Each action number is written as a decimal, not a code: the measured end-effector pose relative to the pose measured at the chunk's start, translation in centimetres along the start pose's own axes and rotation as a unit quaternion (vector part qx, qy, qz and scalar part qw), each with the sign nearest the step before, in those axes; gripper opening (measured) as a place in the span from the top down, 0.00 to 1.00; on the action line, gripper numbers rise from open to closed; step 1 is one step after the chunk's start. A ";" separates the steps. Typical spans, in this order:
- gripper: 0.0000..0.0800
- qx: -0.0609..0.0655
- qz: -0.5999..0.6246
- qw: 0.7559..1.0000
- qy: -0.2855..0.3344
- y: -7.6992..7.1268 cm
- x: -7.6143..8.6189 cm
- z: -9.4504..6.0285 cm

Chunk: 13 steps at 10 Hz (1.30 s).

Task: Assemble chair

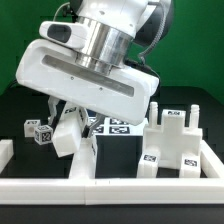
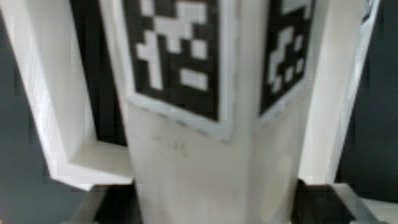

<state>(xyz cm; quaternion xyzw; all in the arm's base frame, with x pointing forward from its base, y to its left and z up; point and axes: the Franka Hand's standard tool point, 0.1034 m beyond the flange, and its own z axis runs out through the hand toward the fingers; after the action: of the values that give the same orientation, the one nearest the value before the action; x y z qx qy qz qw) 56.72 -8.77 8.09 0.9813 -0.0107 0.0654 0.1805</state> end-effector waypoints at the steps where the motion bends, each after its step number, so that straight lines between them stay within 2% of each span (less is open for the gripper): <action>1: 0.50 0.000 0.000 1.000 0.000 0.0 0.0 0.0; 11: 0.50 0.001 0.000 1.000 0.000 -0.1 0.0 -0.2; 13: 0.50 -0.002 0.008 1.000 -0.011 0.3 -0.5 -0.3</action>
Offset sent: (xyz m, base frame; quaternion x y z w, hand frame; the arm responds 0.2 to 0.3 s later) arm -0.0013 -0.0084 -0.0316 -0.0304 0.0057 -0.0040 0.9995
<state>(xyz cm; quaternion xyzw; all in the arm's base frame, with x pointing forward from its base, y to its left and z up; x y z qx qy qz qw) 56.20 -8.93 8.46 0.9816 -0.0205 0.0559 0.1815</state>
